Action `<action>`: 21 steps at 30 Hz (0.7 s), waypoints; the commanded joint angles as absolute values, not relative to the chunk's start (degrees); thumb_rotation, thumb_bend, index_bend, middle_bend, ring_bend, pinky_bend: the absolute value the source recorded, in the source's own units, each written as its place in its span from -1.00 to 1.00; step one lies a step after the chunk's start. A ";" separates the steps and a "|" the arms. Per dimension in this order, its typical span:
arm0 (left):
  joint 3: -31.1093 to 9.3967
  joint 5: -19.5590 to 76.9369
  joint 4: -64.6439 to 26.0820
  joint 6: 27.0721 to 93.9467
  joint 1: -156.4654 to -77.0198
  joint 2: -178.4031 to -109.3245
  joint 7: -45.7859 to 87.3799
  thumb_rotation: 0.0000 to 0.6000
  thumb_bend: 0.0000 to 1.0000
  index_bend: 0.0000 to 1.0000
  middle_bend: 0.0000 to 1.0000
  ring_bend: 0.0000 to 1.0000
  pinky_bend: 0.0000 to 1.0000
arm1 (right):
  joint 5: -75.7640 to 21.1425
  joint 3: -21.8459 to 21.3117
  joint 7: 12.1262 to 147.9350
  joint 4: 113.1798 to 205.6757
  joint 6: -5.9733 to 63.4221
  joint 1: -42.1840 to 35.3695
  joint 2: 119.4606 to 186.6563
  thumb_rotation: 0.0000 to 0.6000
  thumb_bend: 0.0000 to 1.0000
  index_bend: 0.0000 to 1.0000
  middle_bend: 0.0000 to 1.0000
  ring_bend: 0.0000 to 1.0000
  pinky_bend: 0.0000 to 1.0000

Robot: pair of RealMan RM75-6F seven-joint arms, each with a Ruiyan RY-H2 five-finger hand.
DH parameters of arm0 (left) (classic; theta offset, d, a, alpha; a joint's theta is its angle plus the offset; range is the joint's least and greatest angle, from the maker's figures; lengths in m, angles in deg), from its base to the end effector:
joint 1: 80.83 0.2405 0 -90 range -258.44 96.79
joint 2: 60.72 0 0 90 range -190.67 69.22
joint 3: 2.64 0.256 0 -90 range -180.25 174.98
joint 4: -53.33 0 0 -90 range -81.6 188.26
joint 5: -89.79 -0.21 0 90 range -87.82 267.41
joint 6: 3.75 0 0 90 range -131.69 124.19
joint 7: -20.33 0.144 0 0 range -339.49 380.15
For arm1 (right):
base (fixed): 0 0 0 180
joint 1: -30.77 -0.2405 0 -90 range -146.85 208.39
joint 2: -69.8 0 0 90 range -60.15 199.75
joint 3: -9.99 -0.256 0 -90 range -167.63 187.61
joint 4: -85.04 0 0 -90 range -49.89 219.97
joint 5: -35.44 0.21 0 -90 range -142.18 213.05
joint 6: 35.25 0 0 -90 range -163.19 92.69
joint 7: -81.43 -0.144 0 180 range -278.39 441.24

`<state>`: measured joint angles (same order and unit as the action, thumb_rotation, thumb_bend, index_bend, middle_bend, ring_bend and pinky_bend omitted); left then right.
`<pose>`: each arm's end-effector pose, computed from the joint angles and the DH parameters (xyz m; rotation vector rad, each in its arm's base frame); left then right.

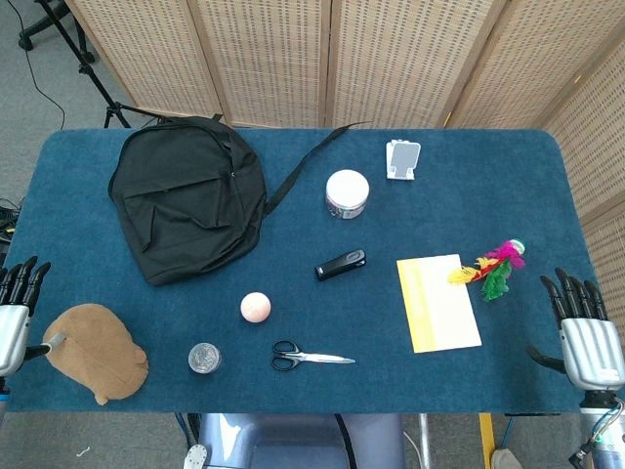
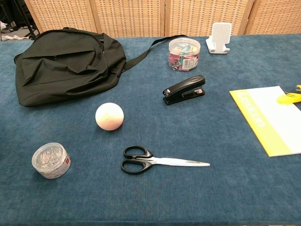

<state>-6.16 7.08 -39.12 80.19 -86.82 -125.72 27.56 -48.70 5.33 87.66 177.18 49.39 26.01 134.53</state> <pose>-0.3132 0.1894 0.1560 -1.3886 -0.8410 -0.8078 -0.3130 -0.1870 0.1612 1.3755 -0.8257 0.8302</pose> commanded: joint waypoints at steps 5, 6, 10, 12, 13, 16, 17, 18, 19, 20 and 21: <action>-6.15 7.08 -39.10 80.48 -86.71 -125.72 27.51 1.00 -1.00 -1.00 -1.00 -1.00 -1.00 | -48.89 5.97 88.69 177.62 48.57 25.92 134.44 1.00 -1.00 -1.00 -1.00 -1.00 -1.00; -6.17 7.09 -39.14 80.52 -86.69 -125.68 27.36 1.00 -1.00 -1.00 -1.00 -1.00 -1.00 | -48.87 5.98 88.83 177.78 48.16 25.70 134.45 1.00 -1.00 -1.00 -1.00 -1.00 -1.00; -6.32 7.24 -39.12 80.73 -86.65 -125.81 27.53 1.00 -1.00 -1.00 -1.00 -1.00 -1.00 | -49.59 5.60 88.88 177.34 44.68 23.04 134.96 1.00 -1.00 -1.00 -1.00 -1.00 -1.00; -6.38 7.33 -39.12 80.75 -86.66 -125.90 27.66 1.00 -1.00 -1.00 -1.00 -1.00 -1.00 | -49.69 5.44 88.98 177.30 43.19 21.98 134.93 1.00 -1.00 -1.00 -1.00 -1.00 -1.00; -6.44 7.43 -39.10 80.76 -86.67 -125.98 27.77 1.00 -1.00 -1.00 -1.00 -1.00 -1.00 | -49.71 5.22 89.23 177.38 42.14 21.17 134.93 1.00 -1.00 -1.00 -1.00 -1.00 -1.00; -6.65 7.99 -39.09 80.46 -86.83 -126.23 28.38 1.00 -1.00 -1.00 -1.00 -1.00 -1.00 | -49.34 3.96 92.00 178.10 38.41 17.92 135.08 1.00 -1.00 -1.00 -1.00 -1.00 -1.00; -6.77 8.34 -39.17 80.22 -86.92 -126.29 28.56 1.00 -1.00 -1.00 -1.00 -1.00 -1.00 | -49.01 3.35 93.25 178.80 36.60 16.39 135.11 1.00 -1.00 -1.00 -1.00 -1.00 -1.00; -6.93 8.73 -39.22 80.05 -87.00 -126.38 28.72 1.00 -1.00 -1.00 -1.00 -1.00 -1.00 | -48.81 2.76 94.02 179.47 35.11 15.04 135.20 1.00 -1.00 -1.00 -1.00 -1.00 -1.00; -7.09 9.17 -39.24 79.83 -87.09 -126.47 28.95 1.00 -1.00 -1.00 -1.00 -1.00 -1.00 | -48.48 2.05 94.91 180.08 33.53 13.57 135.35 1.00 -1.00 -1.00 -1.00 -1.00 -1.00; -7.35 9.82 -39.30 79.47 -87.24 -126.59 29.19 1.00 -1.00 -1.00 -1.00 -1.00 -1.00 | -47.85 0.96 96.41 180.80 31.34 11.44 135.69 1.00 -1.00 -1.00 -1.00 -1.00 -1.00; -7.68 10.41 -39.28 79.13 -87.46 -126.72 29.20 1.00 -1.00 -1.00 -1.00 -1.00 -1.00 | -47.17 -0.16 98.04 181.29 29.25 9.26 136.34 1.00 -1.00 -1.00 -1.00 -1.00 -1.00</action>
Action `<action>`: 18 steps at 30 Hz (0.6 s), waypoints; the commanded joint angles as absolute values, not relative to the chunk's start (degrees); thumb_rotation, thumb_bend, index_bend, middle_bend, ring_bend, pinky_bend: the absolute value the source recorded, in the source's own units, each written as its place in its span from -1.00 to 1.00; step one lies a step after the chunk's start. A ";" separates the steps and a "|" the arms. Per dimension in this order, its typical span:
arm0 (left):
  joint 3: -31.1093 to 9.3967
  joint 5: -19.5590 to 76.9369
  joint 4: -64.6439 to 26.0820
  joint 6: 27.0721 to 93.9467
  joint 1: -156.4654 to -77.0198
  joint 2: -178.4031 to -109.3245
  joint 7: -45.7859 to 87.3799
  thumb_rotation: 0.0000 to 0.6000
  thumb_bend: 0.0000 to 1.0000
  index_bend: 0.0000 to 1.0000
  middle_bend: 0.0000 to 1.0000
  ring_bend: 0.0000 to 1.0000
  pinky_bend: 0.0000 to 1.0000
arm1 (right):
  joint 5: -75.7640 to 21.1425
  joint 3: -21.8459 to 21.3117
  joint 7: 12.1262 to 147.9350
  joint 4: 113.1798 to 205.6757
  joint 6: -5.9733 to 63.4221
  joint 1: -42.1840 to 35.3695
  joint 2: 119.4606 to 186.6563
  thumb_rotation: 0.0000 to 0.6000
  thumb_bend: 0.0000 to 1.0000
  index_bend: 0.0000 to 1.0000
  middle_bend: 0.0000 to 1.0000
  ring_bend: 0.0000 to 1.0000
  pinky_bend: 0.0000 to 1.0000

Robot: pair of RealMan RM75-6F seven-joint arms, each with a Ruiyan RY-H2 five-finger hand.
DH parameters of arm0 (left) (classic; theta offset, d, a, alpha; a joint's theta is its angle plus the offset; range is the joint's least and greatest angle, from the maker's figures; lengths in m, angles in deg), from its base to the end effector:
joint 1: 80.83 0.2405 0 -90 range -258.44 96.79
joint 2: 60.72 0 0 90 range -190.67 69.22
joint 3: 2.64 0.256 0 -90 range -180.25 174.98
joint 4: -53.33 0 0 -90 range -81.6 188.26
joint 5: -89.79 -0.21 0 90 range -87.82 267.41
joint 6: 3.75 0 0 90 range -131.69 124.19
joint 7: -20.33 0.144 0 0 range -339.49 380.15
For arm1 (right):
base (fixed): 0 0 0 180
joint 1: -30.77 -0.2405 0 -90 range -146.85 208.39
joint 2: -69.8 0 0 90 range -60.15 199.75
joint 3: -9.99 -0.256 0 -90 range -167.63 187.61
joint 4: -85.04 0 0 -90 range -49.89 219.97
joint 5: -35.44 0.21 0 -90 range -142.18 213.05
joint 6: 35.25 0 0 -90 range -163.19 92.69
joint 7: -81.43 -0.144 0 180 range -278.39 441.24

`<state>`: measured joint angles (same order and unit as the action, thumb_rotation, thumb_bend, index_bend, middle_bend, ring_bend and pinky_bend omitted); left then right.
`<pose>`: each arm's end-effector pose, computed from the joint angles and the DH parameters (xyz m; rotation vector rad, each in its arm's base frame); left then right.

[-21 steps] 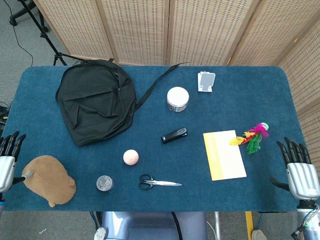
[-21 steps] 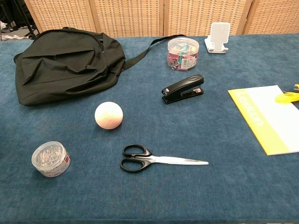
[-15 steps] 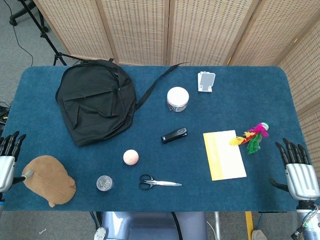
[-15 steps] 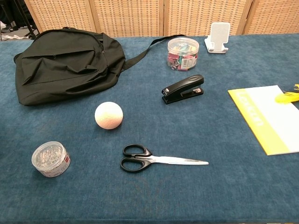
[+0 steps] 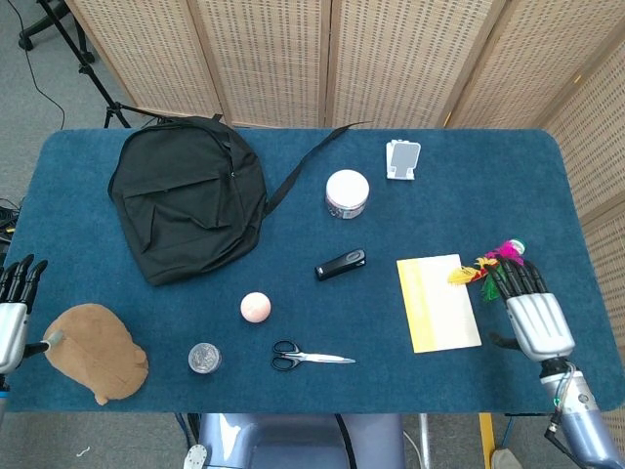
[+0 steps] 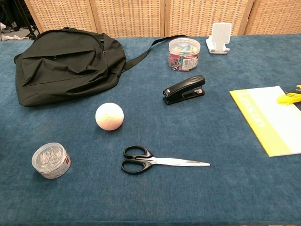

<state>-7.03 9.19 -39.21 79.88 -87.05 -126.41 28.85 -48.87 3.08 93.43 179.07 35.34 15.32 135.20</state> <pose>-0.3150 0.1934 0.1552 -1.3587 -0.8448 -0.7918 -0.2725 -0.2467 0.1269 1.6365 -0.7899 0.8101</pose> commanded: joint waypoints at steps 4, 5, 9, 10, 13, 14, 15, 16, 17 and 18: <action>-8.76 12.31 -38.18 77.80 -88.37 -127.32 29.41 1.00 -1.00 -1.00 -1.00 -1.00 -1.00 | -44.51 -3.42 102.64 180.64 22.12 1.61 140.31 1.00 -1.00 -0.99 -1.00 -1.00 -1.00; -8.92 12.82 -38.05 77.42 -88.51 -127.37 29.50 1.00 -1.00 -1.00 -1.00 -1.00 -1.00 | -44.14 -3.86 103.49 180.08 20.67 0.06 141.31 1.00 -1.00 -0.98 -1.00 -1.00 -1.00; -9.82 15.61 -37.37 75.34 -89.35 -127.50 29.86 1.00 -1.00 -1.00 -1.00 -1.00 -1.00 | -40.26 -6.21 106.91 172.04 10.24 -10.58 149.84 1.00 -1.00 -0.95 -1.00 -1.00 -1.00; -9.96 16.07 -37.21 74.99 -89.51 -127.52 29.87 1.00 -1.00 -1.00 -1.00 -1.00 -1.00 | -39.46 -6.46 107.41 169.59 8.55 -12.72 151.95 1.00 -1.00 -0.93 -1.00 -1.00 -1.00; -10.20 16.94 -36.97 74.13 -89.85 -127.42 29.67 1.00 -1.00 -1.00 -1.00 -1.00 -1.00 | -38.33 -6.54 107.54 163.52 6.05 -16.47 156.38 1.00 -1.00 -0.88 -1.00 -1.00 -0.99; -10.23 17.08 -36.95 73.97 -89.91 -127.39 29.59 1.00 -1.00 -1.00 -1.00 -1.00 -1.00 | -38.37 -6.43 107.36 162.43 5.77 -17.04 157.13 1.00 -1.00 -0.85 -0.98 -1.00 -0.97; -10.28 17.36 -36.93 73.71 -89.97 -127.32 29.39 1.00 -1.00 -1.00 -1.00 -1.00 -1.00 | -38.46 -6.19 107.03 160.68 5.25 -17.90 158.28 1.00 -1.00 -0.83 -0.97 -1.00 -0.95; -10.34 17.62 -36.90 73.43 -90.05 -127.23 29.18 1.00 -1.00 -1.00 -1.00 -1.00 -1.00 | -38.58 -5.91 106.75 158.81 4.75 -18.72 159.41 1.00 -1.00 -0.82 -0.95 -1.00 -0.93; -10.45 17.96 -36.85 73.09 -90.17 -127.10 28.92 1.00 -1.00 -1.00 -1.00 -1.00 -1.00 | -38.70 -5.51 106.50 156.31 4.11 -19.74 160.87 1.00 -1.00 -0.81 -0.93 -1.00 -0.90; -10.64 18.43 -36.81 72.70 -90.30 -126.94 28.60 1.00 -1.00 -1.00 -1.00 -1.00 -1.00 | -38.77 -5.12 106.32 153.41 3.44 -20.85 162.68 1.00 -1.00 -0.78 -0.89 -1.00 -0.87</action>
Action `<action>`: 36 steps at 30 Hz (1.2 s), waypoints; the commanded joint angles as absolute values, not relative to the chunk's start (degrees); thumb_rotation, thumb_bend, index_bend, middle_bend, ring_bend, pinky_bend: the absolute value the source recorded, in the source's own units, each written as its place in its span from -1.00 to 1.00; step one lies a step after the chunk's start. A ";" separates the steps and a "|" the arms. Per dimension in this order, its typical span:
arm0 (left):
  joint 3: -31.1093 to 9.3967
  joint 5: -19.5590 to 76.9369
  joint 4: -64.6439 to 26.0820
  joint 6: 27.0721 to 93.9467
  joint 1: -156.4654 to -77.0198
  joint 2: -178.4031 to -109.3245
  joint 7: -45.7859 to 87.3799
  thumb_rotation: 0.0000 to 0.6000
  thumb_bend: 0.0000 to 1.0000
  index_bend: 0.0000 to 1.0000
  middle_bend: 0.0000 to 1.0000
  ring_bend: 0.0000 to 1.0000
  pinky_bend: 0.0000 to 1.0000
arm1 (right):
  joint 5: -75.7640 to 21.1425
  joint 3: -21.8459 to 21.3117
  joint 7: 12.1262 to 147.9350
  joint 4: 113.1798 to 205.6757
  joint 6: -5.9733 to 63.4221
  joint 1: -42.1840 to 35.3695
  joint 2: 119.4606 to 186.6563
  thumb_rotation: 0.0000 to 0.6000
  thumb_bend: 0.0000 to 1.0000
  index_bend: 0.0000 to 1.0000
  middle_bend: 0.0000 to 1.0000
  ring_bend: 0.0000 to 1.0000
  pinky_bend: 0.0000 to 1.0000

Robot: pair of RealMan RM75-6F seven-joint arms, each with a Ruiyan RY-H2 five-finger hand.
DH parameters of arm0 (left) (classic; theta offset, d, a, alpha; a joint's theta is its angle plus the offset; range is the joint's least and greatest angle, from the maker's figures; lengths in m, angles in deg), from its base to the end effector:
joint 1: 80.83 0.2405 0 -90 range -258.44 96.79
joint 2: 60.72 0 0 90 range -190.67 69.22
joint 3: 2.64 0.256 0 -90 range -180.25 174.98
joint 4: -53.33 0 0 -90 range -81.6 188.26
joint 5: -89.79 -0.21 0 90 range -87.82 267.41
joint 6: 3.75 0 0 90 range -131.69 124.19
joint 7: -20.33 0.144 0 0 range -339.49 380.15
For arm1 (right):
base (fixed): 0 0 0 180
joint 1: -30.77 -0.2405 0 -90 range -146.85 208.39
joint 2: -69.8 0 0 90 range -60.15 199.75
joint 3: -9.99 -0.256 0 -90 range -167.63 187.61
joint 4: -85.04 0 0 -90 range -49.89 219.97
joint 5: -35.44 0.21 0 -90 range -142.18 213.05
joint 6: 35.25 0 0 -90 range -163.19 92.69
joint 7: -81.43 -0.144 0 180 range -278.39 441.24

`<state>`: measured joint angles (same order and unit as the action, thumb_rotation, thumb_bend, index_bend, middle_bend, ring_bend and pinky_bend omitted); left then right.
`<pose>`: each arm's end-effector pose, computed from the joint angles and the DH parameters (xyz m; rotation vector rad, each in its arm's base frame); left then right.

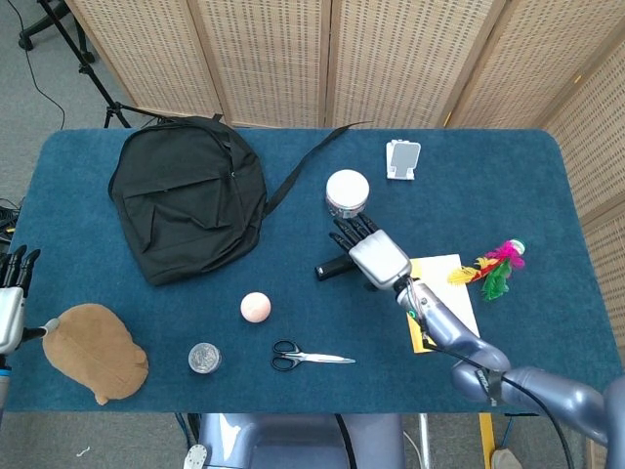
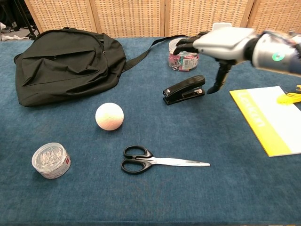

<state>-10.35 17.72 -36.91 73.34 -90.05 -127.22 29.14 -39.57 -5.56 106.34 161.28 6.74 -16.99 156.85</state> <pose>-0.3310 0.2207 0.1556 -1.2959 -0.9157 -0.7210 -0.1216 -0.3877 -0.0068 2.0861 -0.5378 0.7947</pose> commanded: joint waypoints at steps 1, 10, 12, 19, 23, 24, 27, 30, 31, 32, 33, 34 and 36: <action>-10.70 18.64 -36.80 72.42 -90.40 -126.81 28.37 1.00 -1.00 -1.00 -1.00 -1.00 -1.00 | -38.96 -4.90 106.06 151.43 3.43 -21.46 163.94 1.00 -1.00 -0.75 -0.86 -0.99 -0.83; -10.85 20.02 -36.63 70.70 -91.07 -126.27 27.57 1.00 -1.00 -1.00 -1.00 -1.00 -1.00 | -43.81 -1.46 98.42 140.21 6.22 -23.40 171.07 1.00 -0.57 -0.27 -0.31 -0.43 -0.35; -10.84 20.11 -36.58 70.58 -91.14 -126.22 27.51 1.00 -1.00 -1.00 -1.00 -1.00 -1.00 | -44.80 -0.97 96.67 138.53 7.10 -23.55 171.91 1.00 -0.40 -0.10 -0.16 -0.31 -0.30; -10.62 20.43 -36.58 70.22 -91.38 -126.34 27.70 1.00 -1.00 -1.00 -1.00 -1.00 -1.00 | -49.83 0.66 88.87 138.03 14.08 -23.02 171.06 1.00 0.01 0.12 0.09 -0.13 -0.27; -10.37 20.32 -36.74 70.20 -91.51 -126.47 28.21 1.00 -1.00 -1.00 -1.00 -1.00 -1.00 | -51.23 1.09 88.15 142.41 16.94 -22.20 167.45 1.00 0.12 0.14 0.10 -0.12 -0.27; -10.31 20.29 -36.78 70.24 -91.53 -126.50 28.35 1.00 -1.00 -1.00 -1.00 -1.00 -1.00 | -51.54 1.22 88.31 143.92 17.83 -21.79 166.29 1.00 0.13 0.14 0.10 -0.12 -0.27; -10.09 19.97 -37.05 70.53 -91.51 -126.54 28.54 1.00 -1.00 -1.00 -1.00 -1.00 -1.00 | -52.85 2.43 89.82 150.82 21.83 -19.00 160.23 1.00 0.14 0.14 0.10 -0.12 -0.27; -9.86 19.58 -37.27 70.75 -91.45 -126.48 28.53 1.00 -1.00 -1.00 -1.00 -1.00 -1.00 | -53.65 4.03 91.79 154.64 24.32 -16.41 155.77 1.00 0.14 0.14 0.10 -0.12 -0.27; -9.82 19.51 -37.30 70.82 -91.43 -126.48 28.54 1.00 -1.00 -1.00 -1.00 -1.00 -1.00 | -53.73 4.39 92.07 155.23 24.72 -15.87 154.97 1.00 0.14 0.14 0.10 -0.12 -0.27; -9.73 19.38 -37.33 70.90 -91.41 -126.48 28.58 1.00 -1.00 -1.00 -1.00 -1.00 -1.00 | -53.83 5.01 92.26 156.08 25.44 -14.89 153.71 1.00 0.14 0.14 0.10 -0.12 -0.27; -9.63 19.26 -37.41 71.00 -91.36 -126.47 28.60 1.00 -1.00 -1.00 -1.00 -1.00 -1.00 | -53.96 5.72 92.18 156.84 26.17 -13.85 152.49 1.00 0.14 0.14 0.10 -0.12 -0.27; -9.56 19.16 -37.49 71.07 -91.31 -126.47 28.61 1.00 -1.00 -1.00 -1.00 -1.00 -1.00 | -54.10 6.26 92.07 157.27 26.60 -13.16 151.69 1.00 0.14 0.14 0.10 -0.12 -0.27; -9.25 18.50 -37.88 71.55 -91.15 -126.38 28.66 1.00 -1.00 -1.00 -1.00 -1.00 -1.00 | -54.48 8.92 92.00 157.59 28.06 -10.06 148.79 1.00 0.14 0.14 0.10 -0.12 -0.27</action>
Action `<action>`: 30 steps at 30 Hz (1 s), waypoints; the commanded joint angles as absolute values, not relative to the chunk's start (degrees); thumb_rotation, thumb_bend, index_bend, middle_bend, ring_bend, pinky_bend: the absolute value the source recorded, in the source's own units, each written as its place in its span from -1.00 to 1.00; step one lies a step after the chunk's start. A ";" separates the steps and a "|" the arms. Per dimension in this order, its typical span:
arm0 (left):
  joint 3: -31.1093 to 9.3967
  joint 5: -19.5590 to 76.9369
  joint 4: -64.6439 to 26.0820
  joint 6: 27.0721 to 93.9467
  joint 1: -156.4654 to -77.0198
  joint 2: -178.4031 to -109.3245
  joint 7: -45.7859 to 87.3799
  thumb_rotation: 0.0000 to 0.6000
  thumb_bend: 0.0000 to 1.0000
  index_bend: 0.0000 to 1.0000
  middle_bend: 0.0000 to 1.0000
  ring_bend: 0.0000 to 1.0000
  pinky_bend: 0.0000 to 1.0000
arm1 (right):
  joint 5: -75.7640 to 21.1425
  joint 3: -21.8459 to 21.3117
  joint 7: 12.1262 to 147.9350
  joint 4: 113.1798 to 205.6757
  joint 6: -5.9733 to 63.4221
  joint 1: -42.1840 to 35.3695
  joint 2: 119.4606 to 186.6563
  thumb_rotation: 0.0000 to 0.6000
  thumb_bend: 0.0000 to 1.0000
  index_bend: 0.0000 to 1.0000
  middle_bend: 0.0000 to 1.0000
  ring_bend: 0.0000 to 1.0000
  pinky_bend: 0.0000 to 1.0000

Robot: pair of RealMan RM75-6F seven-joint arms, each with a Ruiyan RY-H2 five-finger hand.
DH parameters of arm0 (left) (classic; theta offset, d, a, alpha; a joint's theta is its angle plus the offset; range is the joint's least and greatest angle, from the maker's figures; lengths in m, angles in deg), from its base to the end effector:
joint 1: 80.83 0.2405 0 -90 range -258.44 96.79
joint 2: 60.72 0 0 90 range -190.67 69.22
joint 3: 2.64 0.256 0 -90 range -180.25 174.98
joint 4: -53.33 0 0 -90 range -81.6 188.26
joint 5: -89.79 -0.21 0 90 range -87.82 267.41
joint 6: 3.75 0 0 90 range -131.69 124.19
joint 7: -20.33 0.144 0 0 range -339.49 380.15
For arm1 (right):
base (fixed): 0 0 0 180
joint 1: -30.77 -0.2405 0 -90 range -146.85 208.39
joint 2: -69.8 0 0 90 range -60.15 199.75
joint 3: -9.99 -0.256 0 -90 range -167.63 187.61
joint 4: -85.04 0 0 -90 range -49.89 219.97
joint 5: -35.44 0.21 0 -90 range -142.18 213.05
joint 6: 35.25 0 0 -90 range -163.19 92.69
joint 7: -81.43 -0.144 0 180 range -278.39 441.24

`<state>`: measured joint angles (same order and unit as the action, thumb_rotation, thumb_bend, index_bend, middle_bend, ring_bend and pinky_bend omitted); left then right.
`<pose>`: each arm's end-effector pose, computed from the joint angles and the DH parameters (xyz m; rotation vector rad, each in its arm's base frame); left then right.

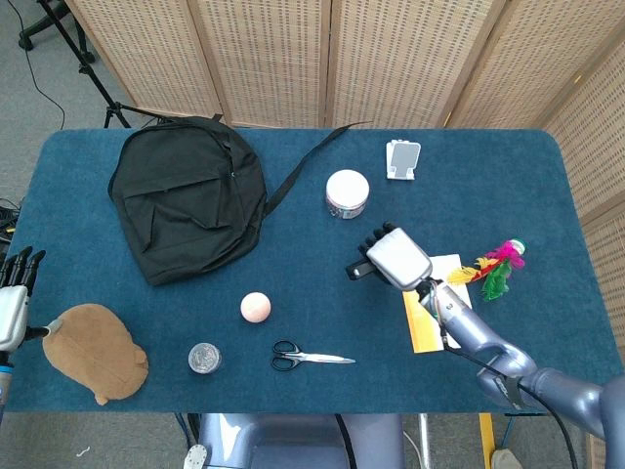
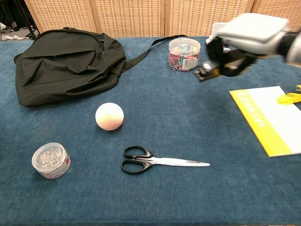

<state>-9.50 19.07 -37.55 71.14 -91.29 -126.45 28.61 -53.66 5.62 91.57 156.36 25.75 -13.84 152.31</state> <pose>-0.3315 0.2238 0.1527 -1.3168 -0.9562 -0.7032 -0.1665 -0.3689 0.0339 2.0315 -0.3700 0.9360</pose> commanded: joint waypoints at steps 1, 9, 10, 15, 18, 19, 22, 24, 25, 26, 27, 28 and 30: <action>-9.12 18.12 -38.08 71.92 -91.03 -126.37 28.75 1.00 -1.00 -1.00 -1.00 -1.00 -1.00 | -55.03 10.31 91.70 157.51 29.29 -8.42 147.66 1.00 0.14 0.14 0.10 -0.12 -0.27; -8.69 17.21 -38.63 72.71 -90.94 -126.63 29.65 1.00 -1.00 -1.00 -1.00 -1.00 -1.00 | -57.06 14.21 88.73 153.69 32.07 -3.67 147.00 1.00 0.19 0.14 0.10 -0.12 -0.27; -8.64 17.12 -38.67 72.79 -90.97 -126.68 29.91 1.00 -1.00 -1.00 -1.00 -1.00 -1.00 | -57.21 14.49 88.41 152.50 32.09 -3.23 147.49 1.00 0.19 0.14 0.10 -0.12 -0.27; -8.62 17.12 -38.68 72.95 -91.09 -127.08 30.67 1.00 -1.00 -1.00 -1.00 -1.00 -1.00 | -57.37 14.50 87.57 148.67 31.87 -2.54 149.63 1.00 0.19 0.14 0.10 -0.12 -0.27; -8.61 17.13 -38.63 72.96 -91.20 -127.21 31.06 1.00 -1.00 -1.00 -1.00 -1.00 -1.00 | -57.29 14.35 86.80 147.41 31.19 -2.52 150.66 1.00 0.19 0.14 0.10 -0.12 -0.27; -8.64 17.28 -38.58 72.90 -91.22 -127.27 31.12 1.00 -1.00 -1.00 -1.00 -1.00 -1.00 | -57.18 14.36 86.94 146.93 30.61 -2.56 151.08 1.00 0.19 0.14 0.10 -0.12 -0.27; -8.77 17.68 -38.46 72.69 -91.32 -127.28 31.17 1.00 -1.00 -1.00 -1.00 -1.00 -1.00 | -56.37 14.36 87.36 145.50 28.35 -2.52 152.44 1.00 0.17 0.14 0.08 -0.12 -0.27; -8.76 17.75 -38.41 72.57 -91.37 -127.29 31.11 1.00 -1.00 -1.00 -1.00 -1.00 -1.00 | -56.27 14.35 87.21 145.30 27.94 -2.45 152.65 1.00 -0.01 0.12 0.01 -0.13 -0.27; -8.74 17.78 -38.37 72.48 -91.40 -127.28 31.05 1.00 -1.00 -1.00 -1.00 -1.00 -1.00 | -56.21 14.35 87.07 145.21 27.71 -2.40 152.74 1.00 -0.16 0.06 -0.06 -0.16 -0.27; -8.75 17.85 -38.34 72.40 -91.42 -127.30 31.03 1.00 -1.00 -1.00 -1.00 -1.00 -1.00 | -56.04 14.40 86.96 145.23 27.21 -2.37 152.72 1.00 -0.46 -0.10 -0.23 -0.28 -0.28; -8.76 17.92 -38.31 72.35 -91.45 -127.30 31.05 1.00 -1.00 -1.00 -1.00 -1.00 -1.00 | -55.73 14.56 86.74 145.63 26.12 -2.46 152.42 1.00 -0.76 -0.33 -0.47 -0.49 -0.32; -8.77 17.98 -38.29 72.30 -91.48 -127.29 31.08 1.00 -1.00 -1.00 -1.00 -1.00 -1.00 | -55.06 14.58 86.47 146.54 24.70 -2.61 151.90 1.00 -0.89 -0.48 -0.64 -0.65 -0.37; -8.81 18.11 -38.26 72.32 -91.50 -127.33 31.14 1.00 -1.00 -1.00 -1.00 -1.00 -1.00 | -53.04 13.86 86.27 149.69 22.29 -2.88 150.50 1.00 -1.00 -0.74 -0.96 -0.97 -0.56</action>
